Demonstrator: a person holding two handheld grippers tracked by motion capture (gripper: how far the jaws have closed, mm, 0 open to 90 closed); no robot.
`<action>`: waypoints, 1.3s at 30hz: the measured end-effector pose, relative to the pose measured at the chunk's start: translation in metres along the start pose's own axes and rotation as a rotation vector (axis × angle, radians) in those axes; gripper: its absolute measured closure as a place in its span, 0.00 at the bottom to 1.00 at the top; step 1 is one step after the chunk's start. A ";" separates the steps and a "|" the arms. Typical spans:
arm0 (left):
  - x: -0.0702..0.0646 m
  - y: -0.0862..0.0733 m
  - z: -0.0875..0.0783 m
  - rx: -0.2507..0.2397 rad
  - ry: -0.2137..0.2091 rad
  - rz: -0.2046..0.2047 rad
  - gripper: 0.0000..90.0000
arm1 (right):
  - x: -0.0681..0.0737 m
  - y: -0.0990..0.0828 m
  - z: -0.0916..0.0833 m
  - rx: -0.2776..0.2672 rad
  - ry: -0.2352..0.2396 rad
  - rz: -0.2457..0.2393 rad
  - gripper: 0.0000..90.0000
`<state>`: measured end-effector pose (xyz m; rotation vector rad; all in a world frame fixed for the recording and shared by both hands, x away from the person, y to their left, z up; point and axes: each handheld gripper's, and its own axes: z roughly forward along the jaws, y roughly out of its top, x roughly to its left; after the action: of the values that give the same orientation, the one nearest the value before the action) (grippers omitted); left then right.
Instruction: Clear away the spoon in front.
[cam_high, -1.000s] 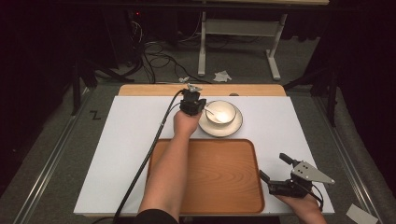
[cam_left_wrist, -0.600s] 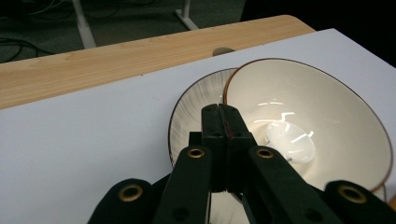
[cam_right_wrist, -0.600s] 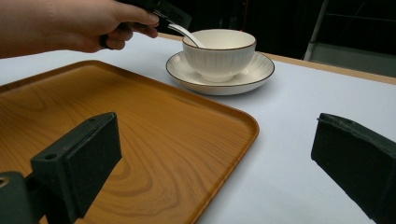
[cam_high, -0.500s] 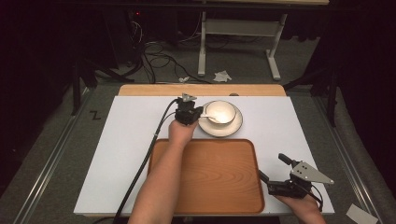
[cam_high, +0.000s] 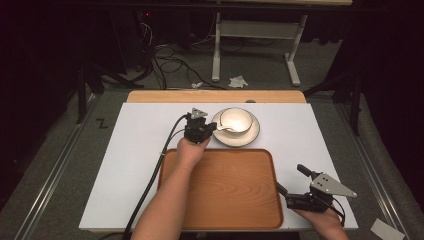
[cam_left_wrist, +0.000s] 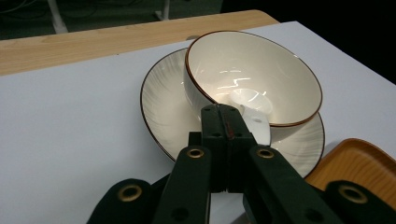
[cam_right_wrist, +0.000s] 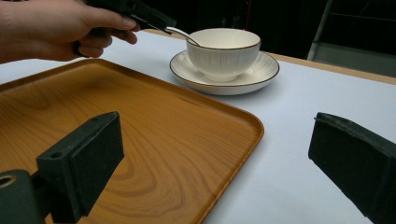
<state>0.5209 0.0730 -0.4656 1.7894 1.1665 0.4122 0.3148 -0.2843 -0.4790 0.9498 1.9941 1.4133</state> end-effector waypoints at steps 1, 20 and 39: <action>-0.001 -0.003 -0.003 -0.002 -0.007 0.000 0.97 | 0.001 0.000 0.000 0.000 0.000 -0.005 0.05; -0.011 -0.023 -0.044 -0.055 -0.074 -0.005 0.58 | 0.000 0.001 0.001 -0.002 0.005 -0.010 0.04; -0.013 -0.024 -0.027 -0.030 -0.142 -0.129 0.72 | 0.000 0.003 0.000 -0.014 -0.015 -0.007 0.04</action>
<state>0.4832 0.0788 -0.4694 1.6783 1.1624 0.2222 0.3153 -0.2840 -0.4763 0.9437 1.9723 1.4111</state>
